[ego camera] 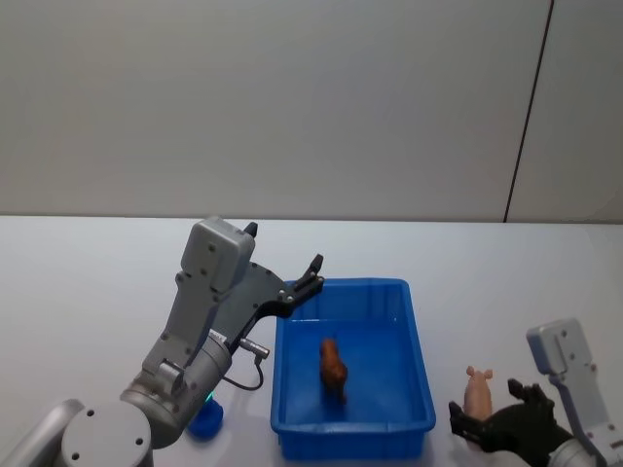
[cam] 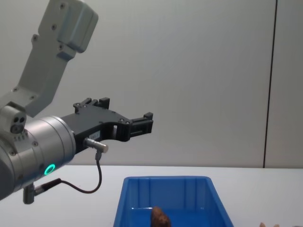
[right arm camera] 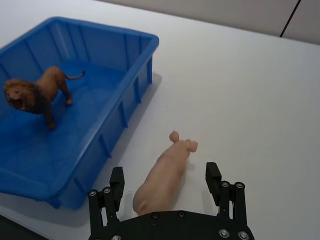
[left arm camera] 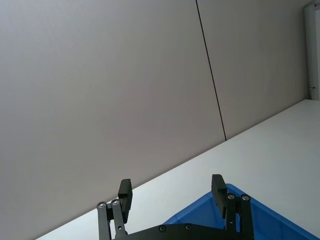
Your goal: Pick up the two dolls from the table and place them into the box.
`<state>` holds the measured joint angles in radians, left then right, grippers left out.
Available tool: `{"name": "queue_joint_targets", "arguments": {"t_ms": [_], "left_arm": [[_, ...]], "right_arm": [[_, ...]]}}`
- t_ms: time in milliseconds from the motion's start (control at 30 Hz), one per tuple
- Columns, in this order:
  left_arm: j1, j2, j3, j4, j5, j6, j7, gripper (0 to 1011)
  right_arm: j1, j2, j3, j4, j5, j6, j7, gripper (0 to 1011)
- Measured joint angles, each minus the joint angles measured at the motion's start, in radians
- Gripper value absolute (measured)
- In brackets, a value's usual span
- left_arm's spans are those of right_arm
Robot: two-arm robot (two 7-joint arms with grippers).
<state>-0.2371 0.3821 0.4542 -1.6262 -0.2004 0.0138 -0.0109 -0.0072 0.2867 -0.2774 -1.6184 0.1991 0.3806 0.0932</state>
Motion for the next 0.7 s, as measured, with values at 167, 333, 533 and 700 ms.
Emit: {"name": "queue_joint_targets", "arguments": {"t_ms": [167,333,533,700], "left_arm": [[0.000,0.000,0.000,0.000,0.000,0.000,0.000,1001],[0.000,0.000,0.000,0.000,0.000,0.000,0.000,1001],[0.000,0.000,0.000,0.000,0.000,0.000,0.000,1001],[0.000,0.000,0.000,0.000,0.000,0.000,0.000,1001]], "right_arm": [[0.008,-0.007,-0.002,0.022,-0.001,0.027,0.007,1001],[0.013,-0.012,-0.003,0.039,-0.001,0.046,0.014,999],[0.018,-0.017,-0.004,0.052,0.004,0.060,0.021,865],[0.019,-0.020,-0.005,0.057,0.008,0.063,0.027,744]]}}
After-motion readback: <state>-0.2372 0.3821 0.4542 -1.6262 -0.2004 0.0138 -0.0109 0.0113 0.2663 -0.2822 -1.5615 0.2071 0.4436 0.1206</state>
